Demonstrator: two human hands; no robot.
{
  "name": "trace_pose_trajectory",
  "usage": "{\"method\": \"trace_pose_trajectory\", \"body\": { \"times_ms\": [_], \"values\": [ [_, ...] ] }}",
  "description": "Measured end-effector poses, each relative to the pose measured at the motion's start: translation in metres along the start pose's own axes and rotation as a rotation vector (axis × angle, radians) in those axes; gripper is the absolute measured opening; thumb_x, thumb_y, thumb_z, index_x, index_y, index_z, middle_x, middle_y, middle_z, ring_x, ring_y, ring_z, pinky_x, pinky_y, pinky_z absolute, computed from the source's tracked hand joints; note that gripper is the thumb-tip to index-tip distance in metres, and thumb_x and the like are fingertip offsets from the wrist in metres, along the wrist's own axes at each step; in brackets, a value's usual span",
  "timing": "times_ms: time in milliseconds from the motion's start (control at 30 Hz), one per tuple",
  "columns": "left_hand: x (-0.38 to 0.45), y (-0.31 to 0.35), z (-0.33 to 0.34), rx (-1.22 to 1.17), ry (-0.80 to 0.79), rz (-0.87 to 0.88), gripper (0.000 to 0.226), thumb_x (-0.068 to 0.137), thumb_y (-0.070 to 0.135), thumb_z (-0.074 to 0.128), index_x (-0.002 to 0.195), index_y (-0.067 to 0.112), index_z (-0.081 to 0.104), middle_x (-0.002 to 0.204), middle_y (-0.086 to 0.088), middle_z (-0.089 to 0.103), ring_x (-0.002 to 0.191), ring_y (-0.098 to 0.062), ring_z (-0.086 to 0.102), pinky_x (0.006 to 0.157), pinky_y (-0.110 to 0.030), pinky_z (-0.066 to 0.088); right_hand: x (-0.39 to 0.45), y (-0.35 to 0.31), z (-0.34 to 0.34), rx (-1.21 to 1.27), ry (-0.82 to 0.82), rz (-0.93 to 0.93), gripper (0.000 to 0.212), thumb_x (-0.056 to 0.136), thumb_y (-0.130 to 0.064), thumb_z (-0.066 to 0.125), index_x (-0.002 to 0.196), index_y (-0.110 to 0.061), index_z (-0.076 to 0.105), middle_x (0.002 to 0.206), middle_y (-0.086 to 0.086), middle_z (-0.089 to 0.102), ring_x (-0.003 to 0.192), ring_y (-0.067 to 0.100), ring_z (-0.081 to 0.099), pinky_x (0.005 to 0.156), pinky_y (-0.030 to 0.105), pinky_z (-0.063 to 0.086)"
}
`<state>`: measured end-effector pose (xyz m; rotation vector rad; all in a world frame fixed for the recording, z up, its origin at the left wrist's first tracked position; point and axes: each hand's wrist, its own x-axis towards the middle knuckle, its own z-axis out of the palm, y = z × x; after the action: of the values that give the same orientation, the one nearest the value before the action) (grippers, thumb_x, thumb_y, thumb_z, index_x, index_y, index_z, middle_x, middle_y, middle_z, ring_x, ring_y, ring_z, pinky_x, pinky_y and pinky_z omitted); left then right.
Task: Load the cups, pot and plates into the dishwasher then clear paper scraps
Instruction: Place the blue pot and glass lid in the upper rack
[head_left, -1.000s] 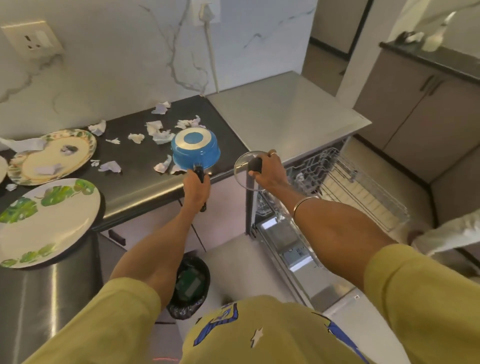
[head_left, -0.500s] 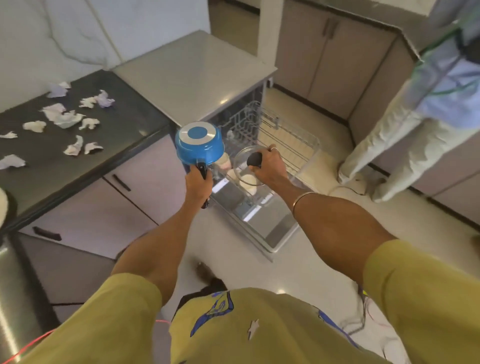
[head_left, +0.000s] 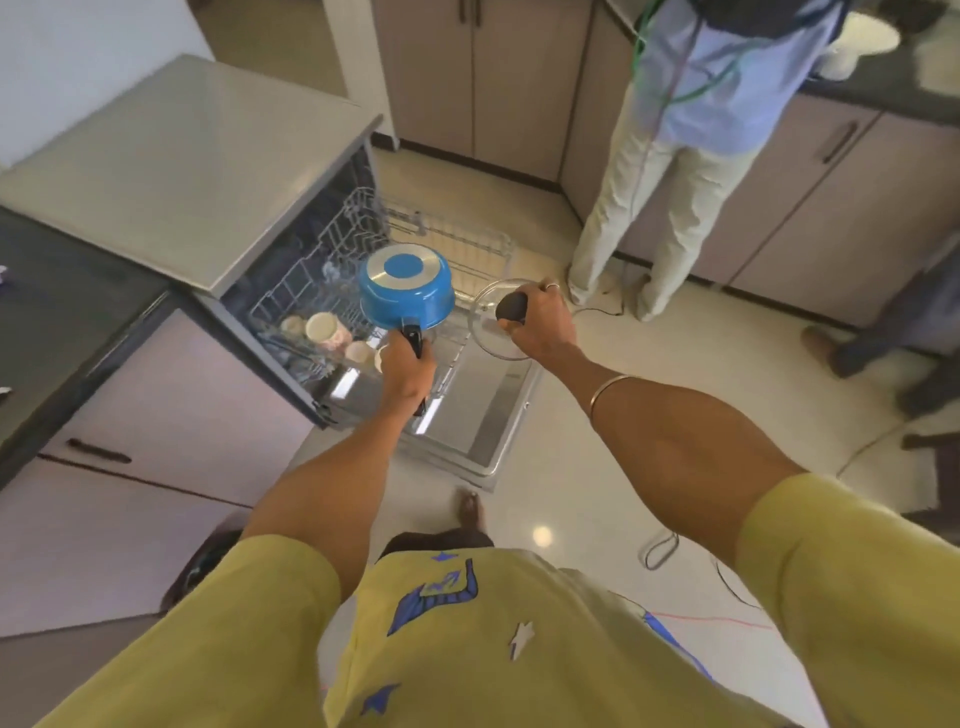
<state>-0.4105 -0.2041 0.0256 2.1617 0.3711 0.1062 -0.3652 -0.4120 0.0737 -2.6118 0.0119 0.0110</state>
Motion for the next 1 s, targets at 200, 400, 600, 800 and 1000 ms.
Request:
{"method": "trace_pose_trajectory", "body": {
  "times_ms": [200, 400, 600, 800, 1000],
  "values": [
    [0.04, 0.016, 0.046, -0.016, -0.055, 0.023, 0.019, 0.093, 0.018, 0.058, 0.098, 0.0, 0.054, 0.079, -0.004, 0.057, 0.074, -0.022, 0.06, 0.06, -0.024, 0.046, 0.029, 0.033, -0.008, -0.012, -0.005, 0.087, 0.053, 0.078, -0.034, 0.079, 0.124, -0.013, 0.06, 0.126, 0.01, 0.049, 0.112, 0.031, 0.054, 0.092, 0.042, 0.052],
    [0.083, 0.032, 0.07, -0.038, -0.105, 0.022, 0.017, 0.095, 0.02, 0.055, 0.103, 0.006, 0.052, 0.085, -0.003, 0.062, 0.076, -0.017, 0.061, 0.064, -0.028, 0.048, 0.074, 0.045, -0.012, 0.001, 0.001, 0.137, 0.057, 0.078, -0.034, 0.08, 0.126, -0.012, 0.059, 0.128, 0.011, 0.048, 0.111, 0.031, 0.055, 0.094, 0.042, 0.052],
    [0.123, 0.039, 0.084, -0.081, -0.145, 0.014, 0.017, 0.096, 0.016, 0.055, 0.108, 0.004, 0.05, 0.084, 0.0, 0.06, 0.078, -0.014, 0.064, 0.065, -0.021, 0.052, 0.113, 0.053, -0.012, 0.036, 0.004, 0.17, 0.058, 0.078, -0.033, 0.081, 0.127, -0.012, 0.058, 0.129, 0.011, 0.048, 0.114, 0.032, 0.054, 0.098, 0.043, 0.052],
    [0.149, 0.039, 0.105, -0.079, -0.103, -0.03, 0.015, 0.094, 0.014, 0.056, 0.104, 0.003, 0.052, 0.082, 0.001, 0.059, 0.078, -0.014, 0.064, 0.069, -0.029, 0.055, 0.152, 0.073, -0.015, 0.035, -0.026, 0.158, 0.057, 0.077, -0.034, 0.082, 0.125, -0.012, 0.061, 0.126, 0.011, 0.049, 0.113, 0.031, 0.054, 0.097, 0.045, 0.052],
    [0.173, 0.046, 0.135, -0.04, -0.024, -0.106, 0.015, 0.093, 0.019, 0.057, 0.1, 0.007, 0.054, 0.081, 0.001, 0.061, 0.078, -0.017, 0.065, 0.07, -0.038, 0.058, 0.215, 0.098, -0.016, -0.006, -0.097, 0.106, 0.06, 0.076, -0.037, 0.082, 0.127, -0.014, 0.06, 0.127, 0.012, 0.05, 0.114, 0.032, 0.053, 0.097, 0.047, 0.051]
  ]
}}
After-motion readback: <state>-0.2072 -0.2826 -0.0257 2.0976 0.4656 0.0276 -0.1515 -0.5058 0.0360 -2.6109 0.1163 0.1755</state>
